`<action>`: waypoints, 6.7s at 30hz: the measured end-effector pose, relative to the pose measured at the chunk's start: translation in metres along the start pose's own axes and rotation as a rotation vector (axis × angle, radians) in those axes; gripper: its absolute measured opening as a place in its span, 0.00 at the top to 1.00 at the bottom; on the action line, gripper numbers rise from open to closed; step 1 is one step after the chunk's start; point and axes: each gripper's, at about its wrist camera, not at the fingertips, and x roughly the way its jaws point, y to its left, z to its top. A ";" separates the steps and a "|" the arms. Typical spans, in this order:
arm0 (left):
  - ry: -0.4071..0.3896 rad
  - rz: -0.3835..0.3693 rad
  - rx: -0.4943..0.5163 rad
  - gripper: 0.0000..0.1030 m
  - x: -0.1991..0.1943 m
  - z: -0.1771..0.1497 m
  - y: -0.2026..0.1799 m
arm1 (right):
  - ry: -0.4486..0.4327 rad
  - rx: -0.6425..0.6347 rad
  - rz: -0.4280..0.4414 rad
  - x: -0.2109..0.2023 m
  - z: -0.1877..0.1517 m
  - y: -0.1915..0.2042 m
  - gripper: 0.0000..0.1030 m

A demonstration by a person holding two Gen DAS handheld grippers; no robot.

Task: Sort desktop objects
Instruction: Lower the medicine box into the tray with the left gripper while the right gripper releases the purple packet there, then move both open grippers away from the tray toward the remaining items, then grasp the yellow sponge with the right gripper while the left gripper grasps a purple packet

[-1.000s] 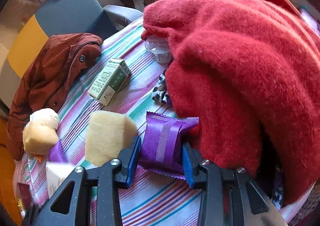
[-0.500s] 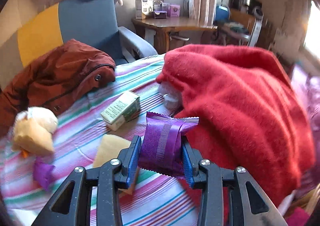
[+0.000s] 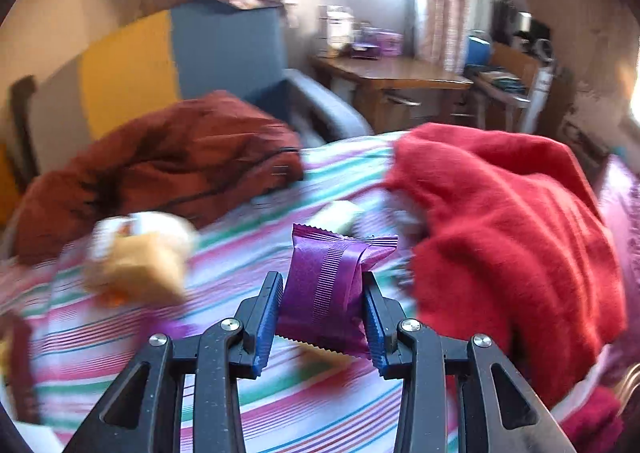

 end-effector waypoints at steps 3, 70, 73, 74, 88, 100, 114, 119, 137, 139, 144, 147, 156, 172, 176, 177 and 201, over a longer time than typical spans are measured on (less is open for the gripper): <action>-0.010 0.018 -0.042 0.50 -0.015 -0.003 0.017 | -0.012 -0.072 0.093 -0.015 -0.010 0.044 0.62; -0.046 0.488 -0.564 0.44 -0.166 -0.105 0.240 | 0.373 -0.376 0.715 -0.084 -0.195 0.384 0.71; -0.050 0.483 -0.564 0.44 -0.168 -0.107 0.240 | 0.369 -0.390 0.703 -0.077 -0.189 0.398 0.71; -0.051 0.486 -0.563 0.44 -0.169 -0.107 0.240 | 0.367 -0.397 0.701 -0.075 -0.189 0.405 0.71; -0.047 0.485 -0.566 0.44 -0.165 -0.104 0.237 | 0.327 -0.375 0.686 -0.074 -0.170 0.398 0.73; 0.013 0.401 -0.475 0.43 -0.126 -0.076 0.196 | 0.251 -0.276 0.601 -0.086 -0.149 0.295 0.62; 0.080 0.265 -0.323 0.43 -0.069 -0.034 0.122 | 0.279 -0.159 0.409 -0.049 -0.129 0.176 0.62; 0.092 0.223 -0.291 0.43 -0.050 -0.026 0.101 | 0.254 -0.101 0.296 -0.034 -0.104 0.119 0.43; 0.180 0.171 -0.181 0.43 -0.001 -0.010 0.049 | 0.281 0.137 0.000 0.088 -0.015 -0.062 0.15; 0.179 0.165 -0.168 0.43 0.007 -0.002 0.044 | 0.271 0.169 0.042 0.095 -0.019 -0.067 0.20; 0.185 0.133 -0.151 0.43 0.038 0.015 0.029 | 0.240 0.145 0.068 0.099 -0.011 -0.058 0.24; 0.195 0.106 -0.142 0.43 0.060 0.027 0.018 | 0.261 0.107 0.040 0.109 -0.014 -0.047 0.27; 0.228 0.018 -0.078 0.34 0.143 0.070 -0.018 | 0.315 0.074 0.065 0.110 -0.019 -0.046 0.45; 0.262 0.012 0.043 0.42 0.253 0.103 -0.037 | 0.332 0.117 0.102 0.112 -0.020 -0.054 0.44; 0.195 -0.038 0.035 0.47 0.250 0.094 -0.035 | 0.332 0.109 0.098 0.112 -0.021 -0.052 0.44; 0.183 -0.043 0.026 0.51 0.248 0.093 -0.033 | 0.333 0.106 0.096 0.113 -0.021 -0.053 0.44; 0.140 -0.014 0.026 0.54 0.175 0.041 -0.019 | 0.306 -0.107 -0.015 0.117 -0.031 -0.026 0.44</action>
